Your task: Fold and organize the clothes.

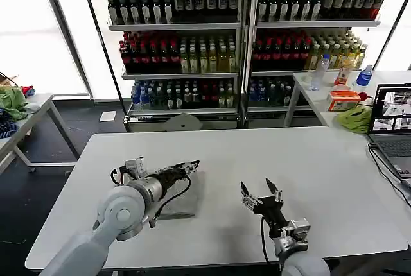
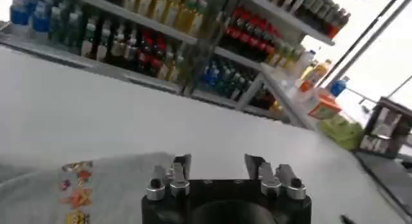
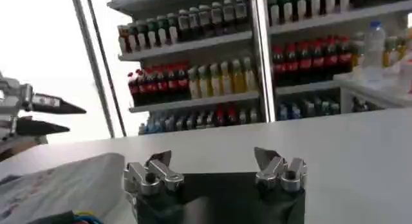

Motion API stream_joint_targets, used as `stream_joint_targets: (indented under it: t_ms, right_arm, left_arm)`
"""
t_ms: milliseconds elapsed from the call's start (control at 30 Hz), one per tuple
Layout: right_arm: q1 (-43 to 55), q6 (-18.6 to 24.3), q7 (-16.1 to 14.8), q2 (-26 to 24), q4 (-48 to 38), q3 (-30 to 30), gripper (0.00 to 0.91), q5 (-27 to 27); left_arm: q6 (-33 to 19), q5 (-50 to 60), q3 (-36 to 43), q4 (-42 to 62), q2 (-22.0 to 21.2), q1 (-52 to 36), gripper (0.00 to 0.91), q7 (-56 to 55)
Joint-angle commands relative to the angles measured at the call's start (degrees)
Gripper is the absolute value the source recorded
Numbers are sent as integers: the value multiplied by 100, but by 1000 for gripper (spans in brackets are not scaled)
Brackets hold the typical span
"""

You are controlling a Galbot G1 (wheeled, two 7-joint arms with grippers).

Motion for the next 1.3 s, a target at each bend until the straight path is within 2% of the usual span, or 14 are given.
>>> stream_joint_targets:
  t_ms: [33,100,200,333,500,633,800,1033,1100,1133,1167,1200,1300]
  right_arm:
    - [1046,-843,229,108,-513,-973,907,839]
    - [1496,-988,244,177,-787,-1277,907,1225]
    - [2109,-1106,242,273,-1227,-1642,907,1500]
    - [2691,-1122,212,452,-1735,-2138,907,1920]
    - [3006,-1163,231,793,-2244,-2326,907,2428]
    - [3061,-1192,260,899,-2512,-2392,907,2573]
    - [3118,-1155,-41,992,-3008,-2411,907,2578]
    - [3092,-1067,-192,965,-3193,-2382,907,2573]
    - [3080,-1044,-184,989,-3226,-2385,736,2574]
    - [3077,-996,-194,1006,-3254,-2384,333,2577]
    - [3076,-941,-211,1032,-3292,-2375,91,2584]
    - [3067,-884,-232,1048,-3298,-2350,0,2643]
    - [3030,-832,-345,1029,-3208,-2288,0,3003]
  left_arm:
    - [-6,33,-962,-602,284,194,907,854]
    - [-16,607,-1517,-712,384,533,907,1226]
    - [-35,855,-2285,-855,429,1081,907,1550]
    - [-139,1057,-2927,-1106,440,1859,907,1818]
    - [-158,1163,-3453,-1363,365,2603,907,2082]
    - [-157,1161,-3732,-1491,343,2917,907,2134]
    - [-158,1165,-3914,-1553,294,3145,907,2130]
    - [-162,1161,-4054,-1647,292,3387,907,2139]
    - [-161,1164,-4032,-1666,281,3385,907,2125]
    - [-161,1167,-4023,-1674,274,3381,907,2122]
    - [-162,1173,-4014,-1674,271,3376,907,2119]
    - [-161,1182,-4001,-1674,270,3381,907,2115]
    - [-160,1201,-4006,-1669,272,3415,907,2123]
